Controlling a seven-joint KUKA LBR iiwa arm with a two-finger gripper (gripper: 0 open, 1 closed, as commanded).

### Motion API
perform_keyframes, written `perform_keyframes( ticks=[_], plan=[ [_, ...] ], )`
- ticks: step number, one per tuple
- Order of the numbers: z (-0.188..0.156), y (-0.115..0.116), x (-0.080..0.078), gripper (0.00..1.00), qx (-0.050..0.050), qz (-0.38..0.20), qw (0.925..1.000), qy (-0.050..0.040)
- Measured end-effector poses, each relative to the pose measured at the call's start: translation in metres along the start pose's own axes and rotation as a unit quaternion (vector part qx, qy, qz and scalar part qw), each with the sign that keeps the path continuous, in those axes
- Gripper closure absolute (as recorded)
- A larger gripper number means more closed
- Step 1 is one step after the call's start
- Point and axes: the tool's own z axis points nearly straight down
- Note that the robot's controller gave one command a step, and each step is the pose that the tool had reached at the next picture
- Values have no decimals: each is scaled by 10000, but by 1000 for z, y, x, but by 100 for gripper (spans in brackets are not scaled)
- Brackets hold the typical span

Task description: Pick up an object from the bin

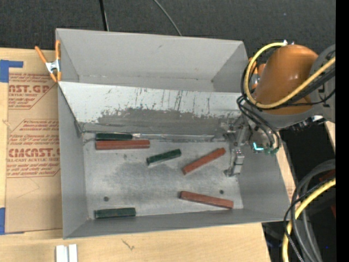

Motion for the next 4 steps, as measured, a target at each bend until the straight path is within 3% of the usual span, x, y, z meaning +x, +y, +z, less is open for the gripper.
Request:
perform_keyframes(
  ticks=[2, 3, 4],
  plan=[
    [-1, 1, -3, 0, 9, -61, 10000, -56],
    [50, 6, 3, 0, 7, -650, 9979, -48],
    [121, 2, -1, 100, 2, -674, 9977, -33]
  ],
)
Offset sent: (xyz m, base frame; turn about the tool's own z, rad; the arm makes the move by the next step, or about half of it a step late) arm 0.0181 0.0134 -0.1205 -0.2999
